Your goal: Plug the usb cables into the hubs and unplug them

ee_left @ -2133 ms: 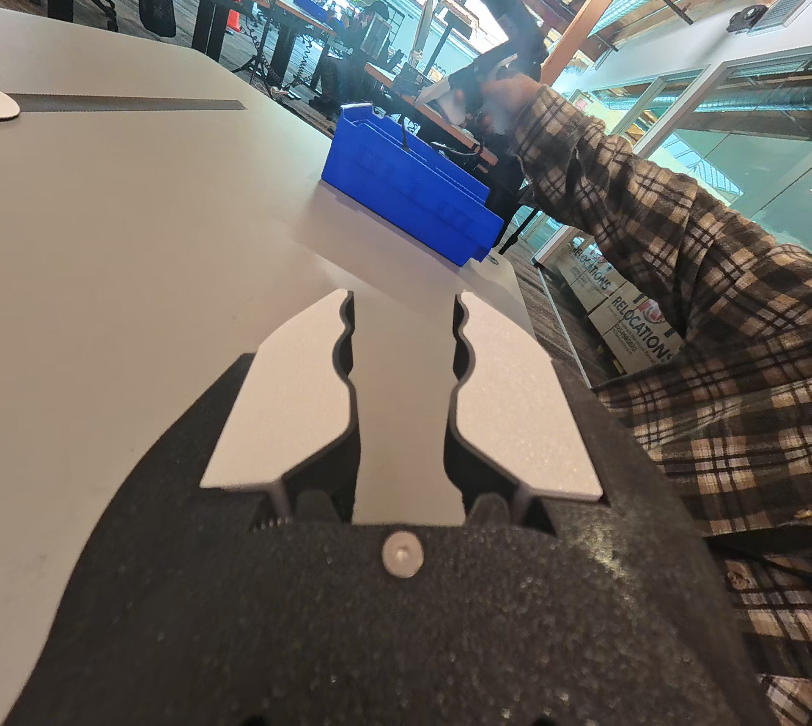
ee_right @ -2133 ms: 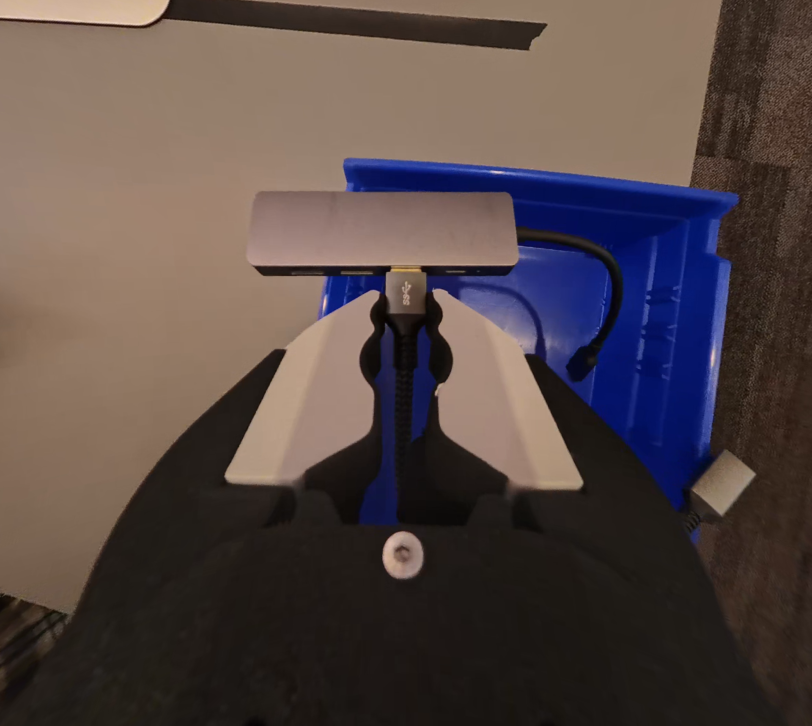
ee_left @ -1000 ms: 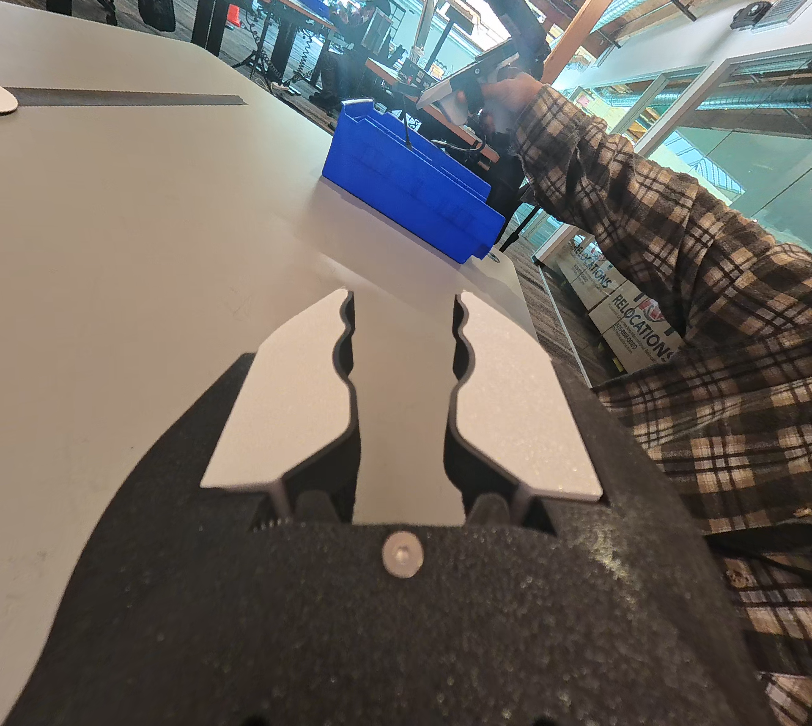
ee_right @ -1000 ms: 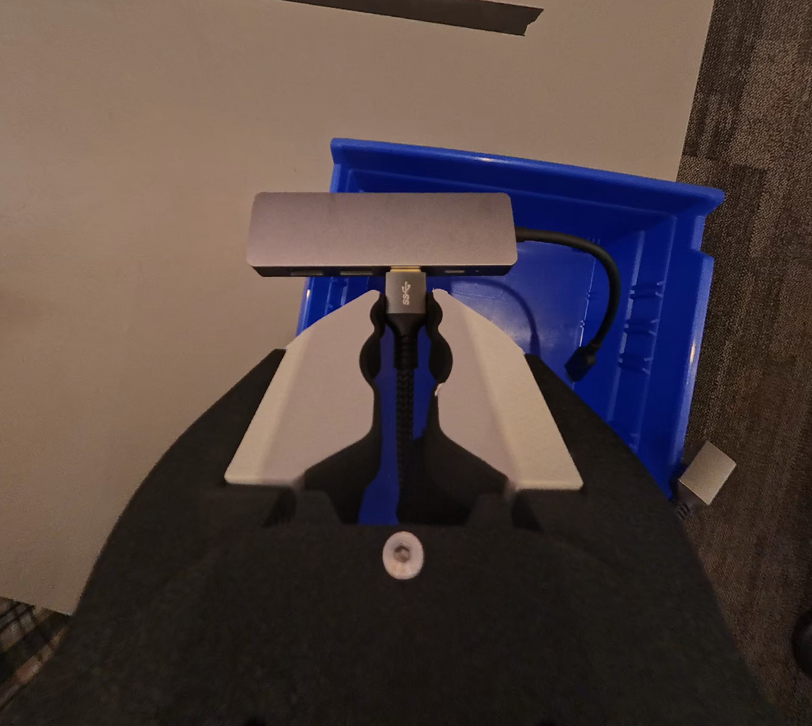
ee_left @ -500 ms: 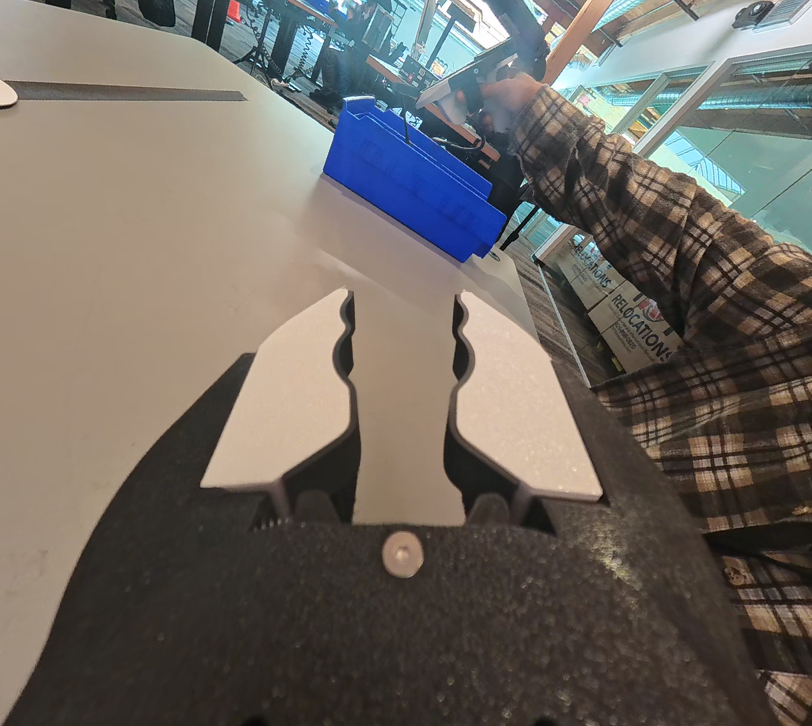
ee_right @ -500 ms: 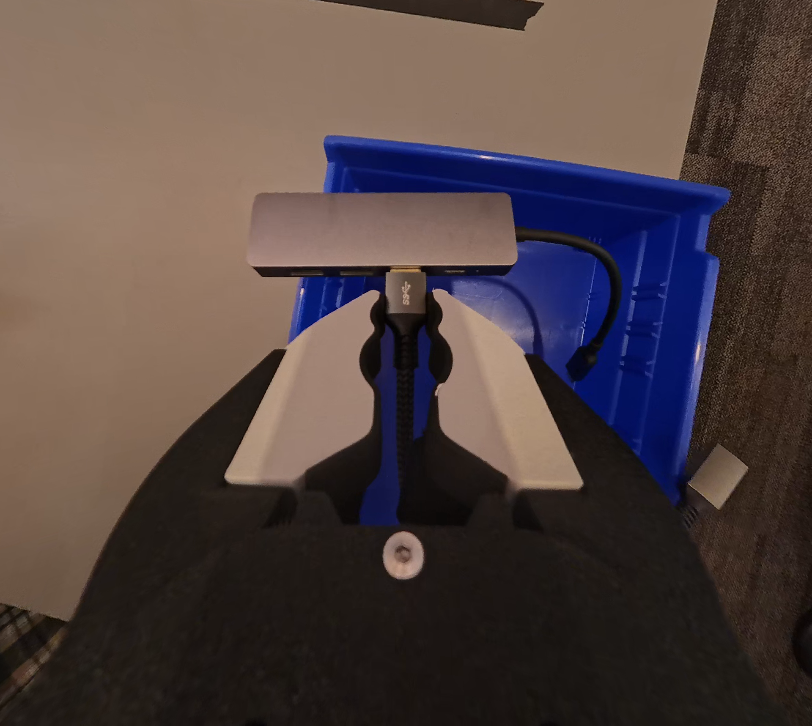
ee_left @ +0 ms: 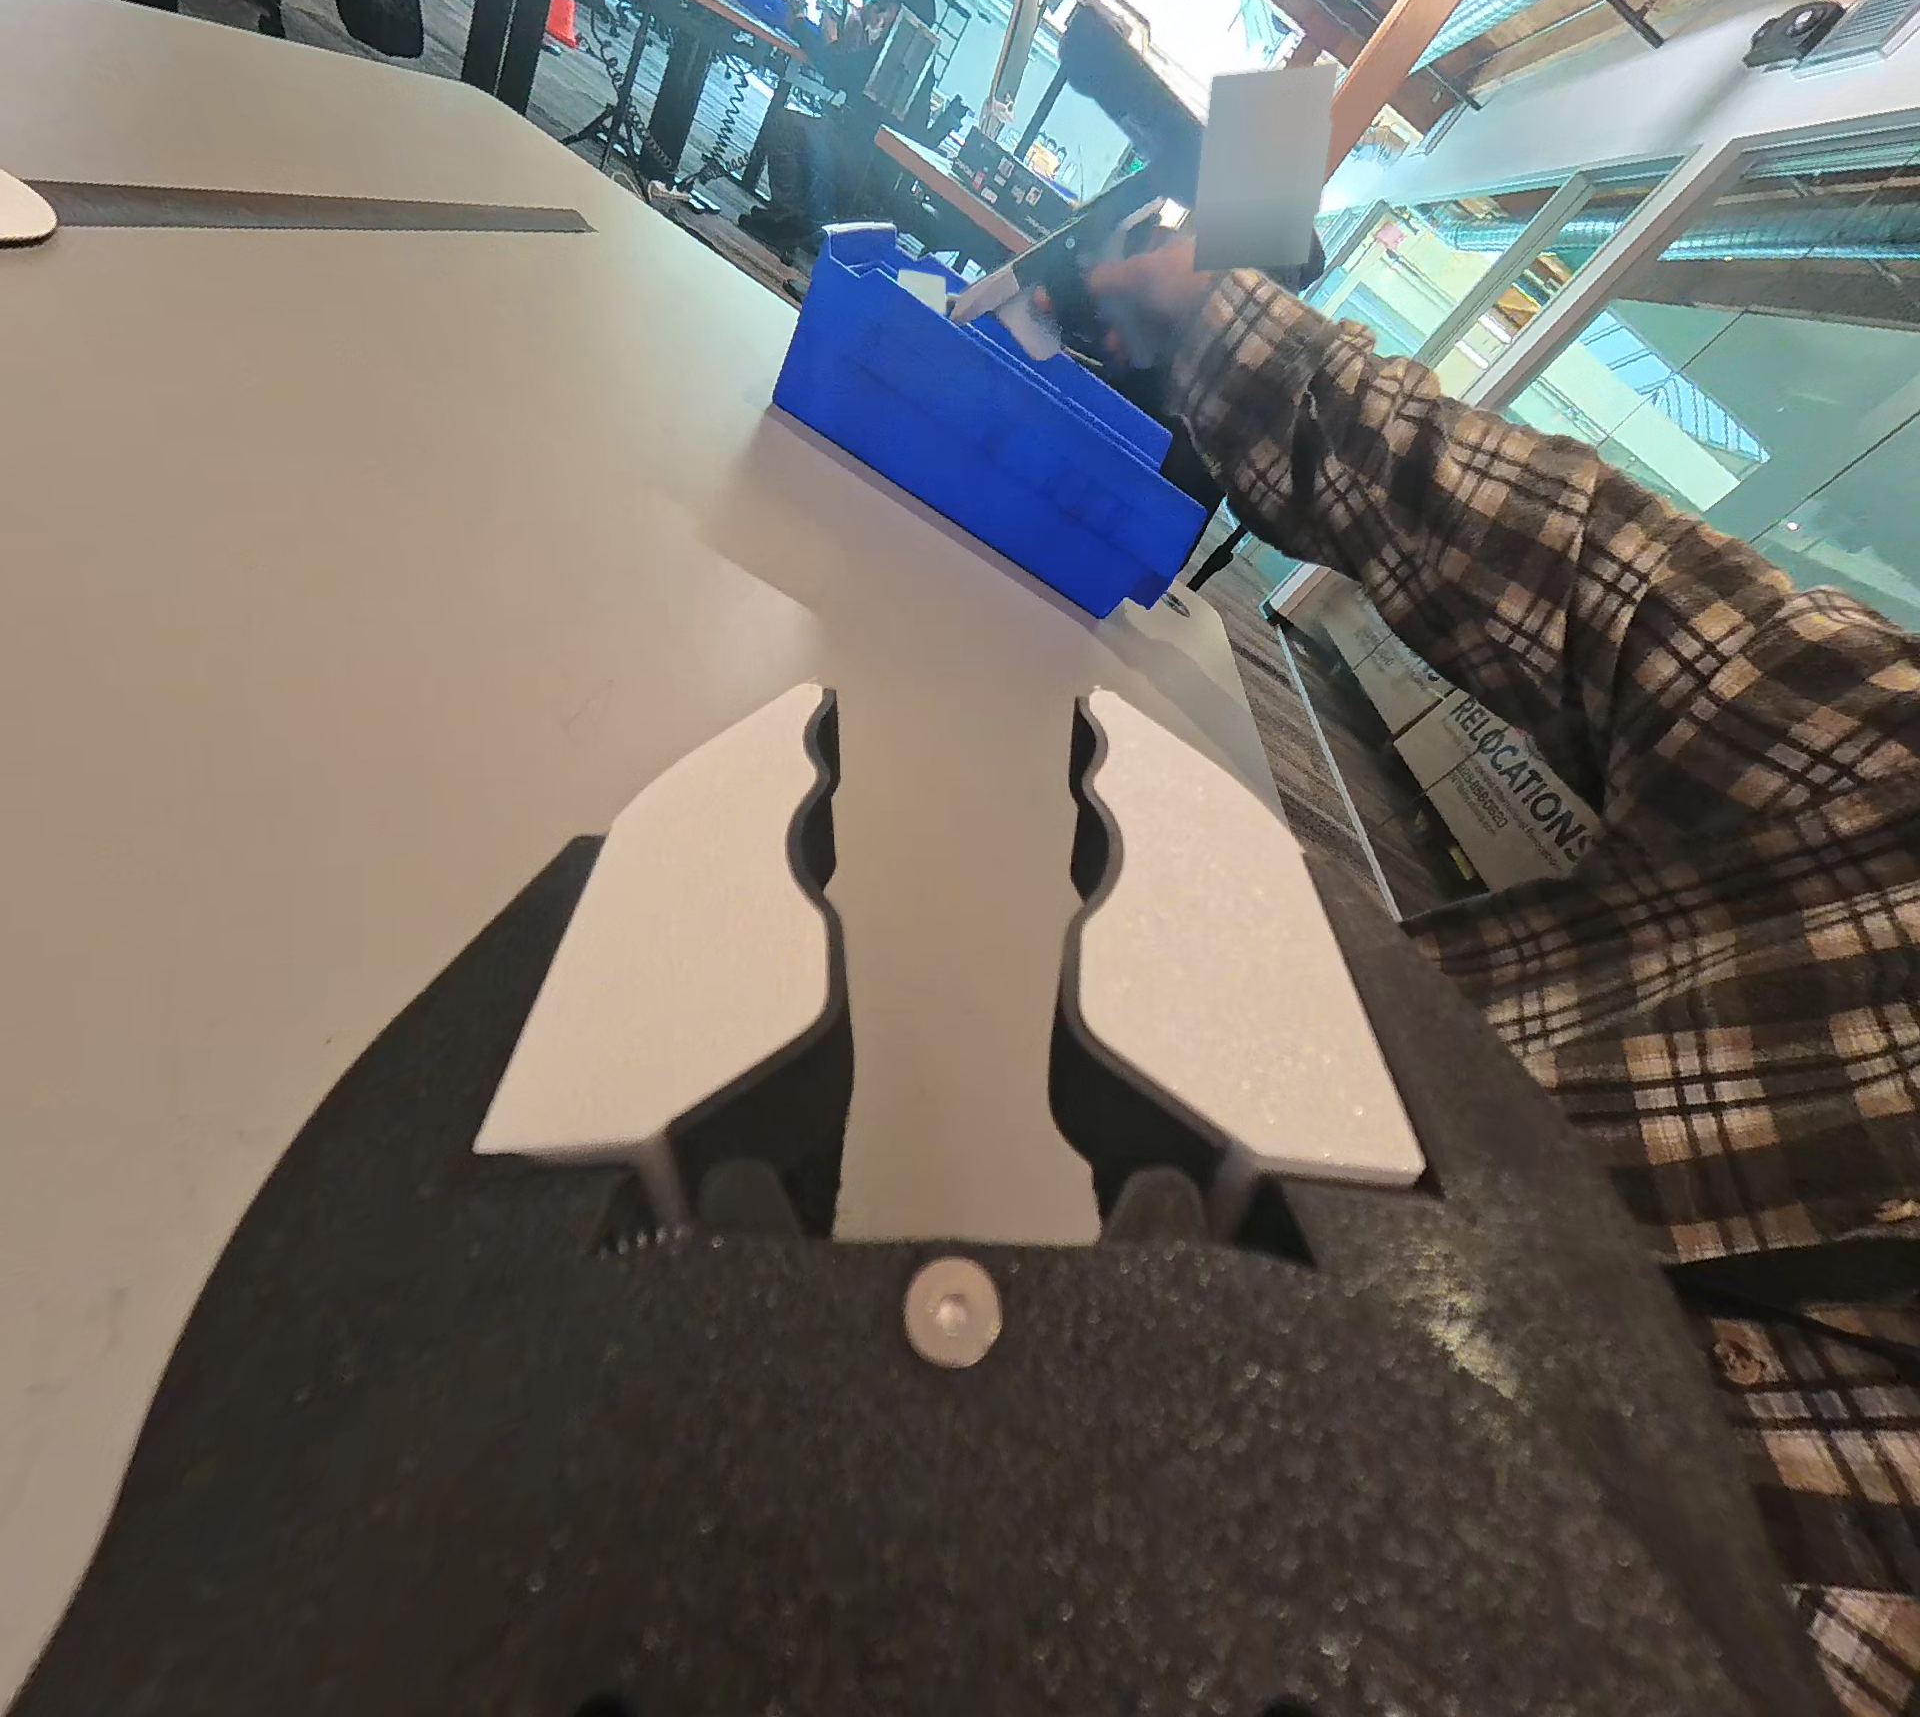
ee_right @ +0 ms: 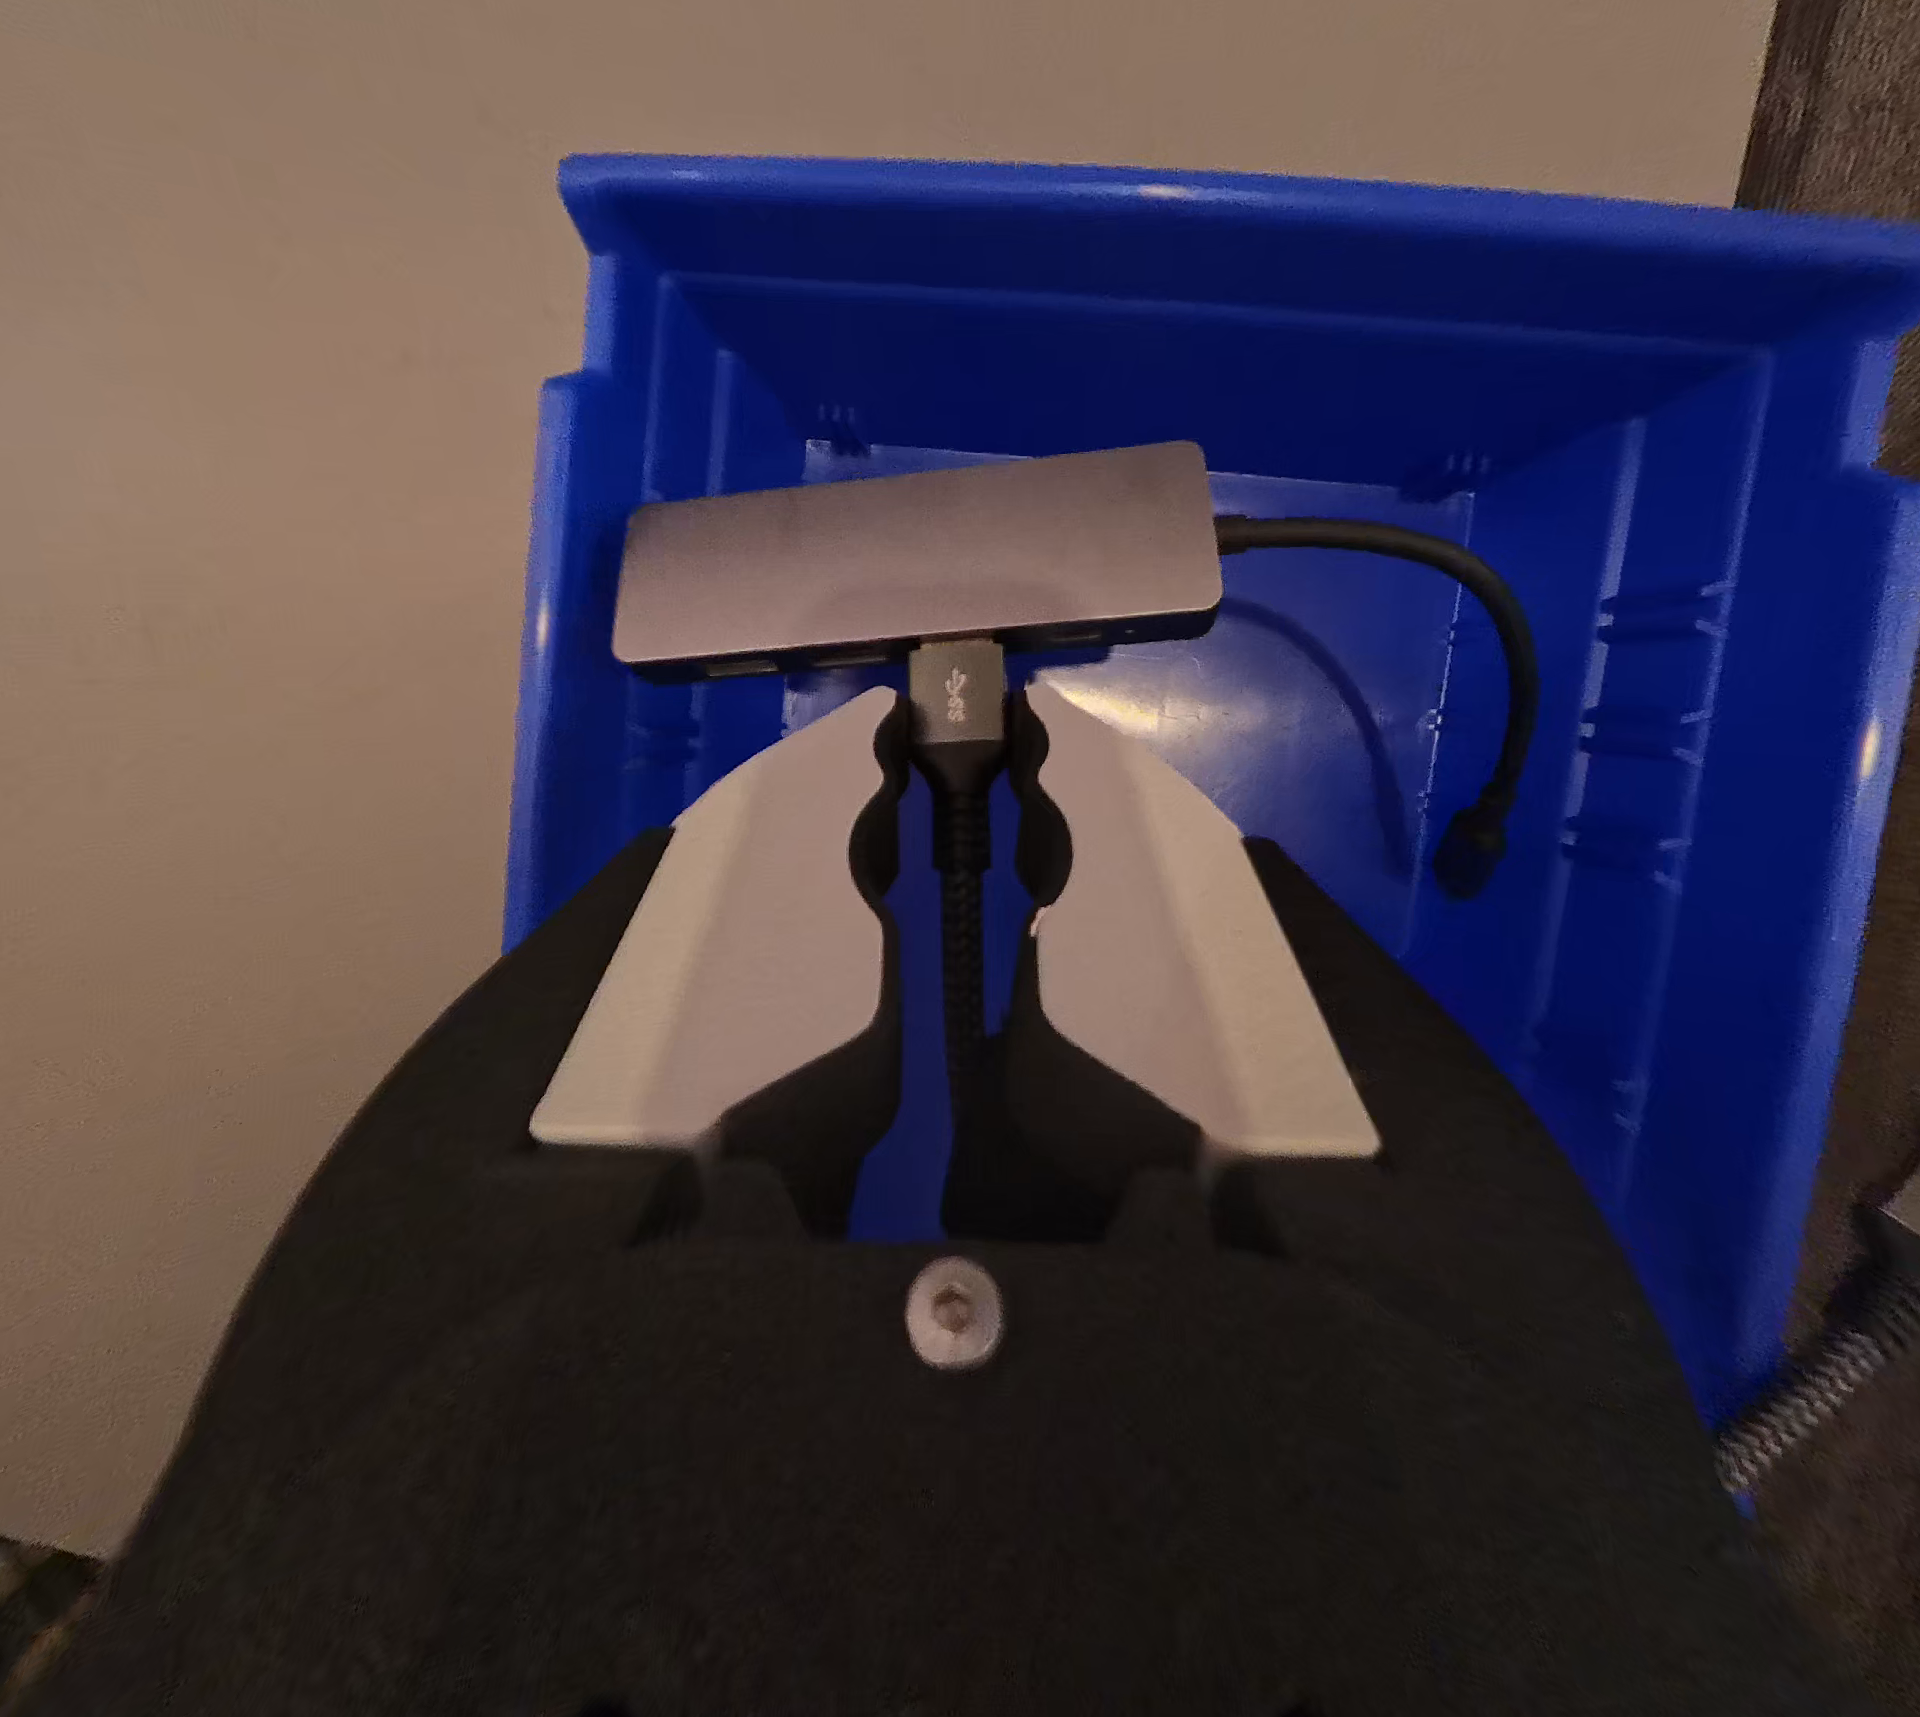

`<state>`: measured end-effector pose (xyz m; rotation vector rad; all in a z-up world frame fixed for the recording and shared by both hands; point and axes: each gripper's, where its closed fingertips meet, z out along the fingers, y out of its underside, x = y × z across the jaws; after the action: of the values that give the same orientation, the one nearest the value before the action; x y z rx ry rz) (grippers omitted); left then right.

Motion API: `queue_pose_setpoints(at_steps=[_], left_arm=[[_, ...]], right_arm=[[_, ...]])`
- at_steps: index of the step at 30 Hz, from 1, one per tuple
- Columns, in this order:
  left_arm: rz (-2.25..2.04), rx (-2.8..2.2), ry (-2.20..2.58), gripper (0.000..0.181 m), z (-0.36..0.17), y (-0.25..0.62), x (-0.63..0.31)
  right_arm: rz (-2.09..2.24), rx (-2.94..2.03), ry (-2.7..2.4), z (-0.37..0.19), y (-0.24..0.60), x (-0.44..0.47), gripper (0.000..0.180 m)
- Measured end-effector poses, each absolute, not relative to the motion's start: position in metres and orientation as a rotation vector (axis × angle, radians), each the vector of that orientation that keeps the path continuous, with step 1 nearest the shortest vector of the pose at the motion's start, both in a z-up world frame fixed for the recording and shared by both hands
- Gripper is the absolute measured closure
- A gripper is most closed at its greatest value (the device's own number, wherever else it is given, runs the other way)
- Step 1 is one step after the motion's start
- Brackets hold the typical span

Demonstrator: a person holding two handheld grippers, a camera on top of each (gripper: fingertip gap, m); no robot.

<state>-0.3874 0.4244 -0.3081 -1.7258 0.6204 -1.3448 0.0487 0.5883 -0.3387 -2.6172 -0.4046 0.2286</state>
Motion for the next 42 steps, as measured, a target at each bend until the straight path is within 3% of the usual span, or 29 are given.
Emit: queue_pose_setpoints(at_steps=[8, 17, 24, 31, 36, 42], left_arm=[[-1.345, -1.721, 0.626, 0.139, -0.307, 0.423, -0.387], [-1.342, -1.709, 0.625, 0.139, -0.303, 0.423, -0.387], [-1.337, -1.709, 0.627, 0.139, -0.305, 0.424, -0.387], [-1.322, -1.69, 0.609, 0.138, -0.303, 0.427, -0.393], [-1.31, -1.693, 0.6, 0.138, -0.304, 0.43, -0.395], [-1.296, -1.7, 0.603, 0.138, -0.306, 0.431, -0.396]], right_arm=[[0.257, -2.605, -0.379, -0.343, 0.586, 0.05, 0.162], [0.307, -2.478, -0.326, -0.308, 0.593, 0.051, 0.158], [0.246, -2.252, -0.466, -0.236, 0.596, 0.023, 0.134], [0.214, -1.921, -0.758, -0.171, 0.566, -0.075, 0.097], [0.308, -1.702, -0.938, -0.184, 0.527, -0.16, 0.085], [0.448, -1.522, -1.09, -0.246, 0.495, -0.234, 0.073]])
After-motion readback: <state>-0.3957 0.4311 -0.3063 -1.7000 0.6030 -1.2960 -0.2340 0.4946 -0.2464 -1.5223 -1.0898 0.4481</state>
